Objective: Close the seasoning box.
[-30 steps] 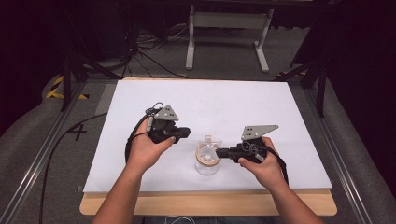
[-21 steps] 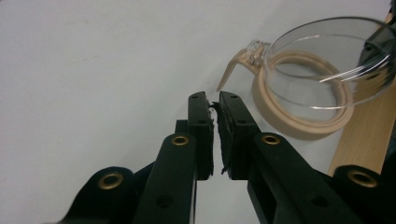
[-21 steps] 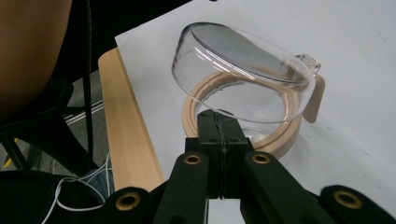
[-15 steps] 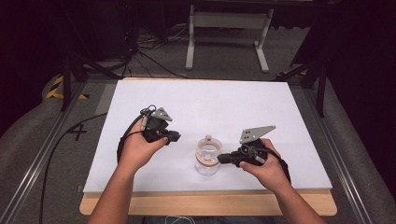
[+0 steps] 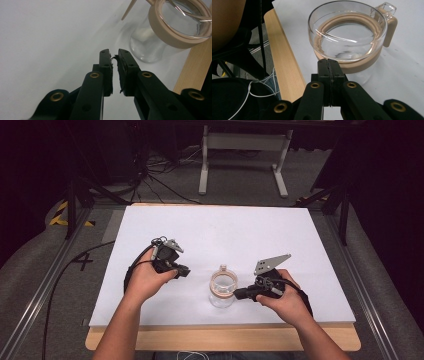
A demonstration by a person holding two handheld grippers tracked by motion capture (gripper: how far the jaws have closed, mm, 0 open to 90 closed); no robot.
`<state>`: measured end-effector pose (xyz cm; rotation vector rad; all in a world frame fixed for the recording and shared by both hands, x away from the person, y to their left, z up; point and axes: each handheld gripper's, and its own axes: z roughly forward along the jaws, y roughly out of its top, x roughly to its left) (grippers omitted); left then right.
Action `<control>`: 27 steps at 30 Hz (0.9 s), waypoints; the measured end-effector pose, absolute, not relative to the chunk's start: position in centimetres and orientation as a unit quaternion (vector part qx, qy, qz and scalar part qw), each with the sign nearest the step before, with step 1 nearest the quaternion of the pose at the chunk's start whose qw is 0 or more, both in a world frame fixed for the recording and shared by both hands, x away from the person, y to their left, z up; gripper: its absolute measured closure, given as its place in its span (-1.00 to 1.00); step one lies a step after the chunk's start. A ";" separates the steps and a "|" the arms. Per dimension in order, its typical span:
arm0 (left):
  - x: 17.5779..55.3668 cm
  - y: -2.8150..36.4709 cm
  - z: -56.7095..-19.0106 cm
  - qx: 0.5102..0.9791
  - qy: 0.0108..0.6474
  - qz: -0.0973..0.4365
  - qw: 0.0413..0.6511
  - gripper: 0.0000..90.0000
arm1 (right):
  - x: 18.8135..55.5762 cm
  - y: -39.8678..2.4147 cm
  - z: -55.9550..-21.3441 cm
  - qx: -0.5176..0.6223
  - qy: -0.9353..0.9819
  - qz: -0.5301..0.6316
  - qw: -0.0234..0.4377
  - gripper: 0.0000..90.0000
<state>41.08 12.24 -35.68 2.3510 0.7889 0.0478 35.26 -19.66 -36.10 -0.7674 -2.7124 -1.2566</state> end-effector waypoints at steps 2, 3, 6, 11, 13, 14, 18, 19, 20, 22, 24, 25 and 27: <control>41.1 12.2 -35.7 0.898 0.299 0.017 0.324 0.81 | 35.3 -19.6 -36.2 -0.248 -0.880 -0.404 0.030 1.00; 41.1 12.2 -35.7 0.897 0.298 0.017 0.325 0.81 | 35.3 -19.6 -36.2 -0.249 -0.881 -0.402 0.031 1.00; 41.0 12.1 -35.8 0.898 0.297 0.014 0.323 0.81 | 35.3 -19.6 -36.4 -0.248 -0.883 -0.398 0.034 1.00; 41.0 12.2 -35.8 0.898 0.299 0.014 0.322 0.79 | 35.3 -19.7 -36.4 -0.250 -0.884 -0.393 0.035 1.00; 41.0 12.3 -35.7 0.898 0.295 0.014 0.325 0.78 | 35.3 -19.8 -36.2 -0.249 -0.882 -0.398 0.034 1.00; 41.0 12.3 -35.5 0.897 0.298 0.016 0.325 0.78 | 35.3 -19.9 -36.0 -0.250 -0.881 -0.400 0.032 1.00; 40.8 12.6 -35.3 0.890 0.302 0.022 0.340 0.72 | 35.2 -20.7 -34.9 -0.248 -0.873 -0.419 0.012 1.00; 40.8 12.6 -35.3 0.890 0.302 0.022 0.340 0.71 | 35.3 -21.3 -34.4 -0.254 -0.866 -0.430 0.007 1.00; 40.6 12.8 -35.2 0.887 0.306 0.024 0.347 0.70 | 35.4 -21.8 -34.0 -0.257 -0.860 -0.441 0.002 0.98; 40.5 13.1 -35.2 0.885 0.307 0.025 0.350 0.67 | 35.5 -22.9 -33.3 -0.269 -0.846 -0.460 -0.011 0.87; 40.4 13.2 -35.2 0.883 0.310 0.028 0.352 0.64 | 35.8 -23.9 -32.7 -0.278 -0.841 -0.464 -0.025 0.83; 40.3 13.6 -35.1 0.880 0.314 0.033 0.355 0.62 | 35.9 -24.5 -32.5 -0.281 -0.838 -0.467 -0.033 0.79; 40.2 13.9 -35.1 0.877 0.319 0.037 0.358 0.58 | 36.2 -25.4 -32.0 -0.292 -0.832 -0.470 -0.044 0.72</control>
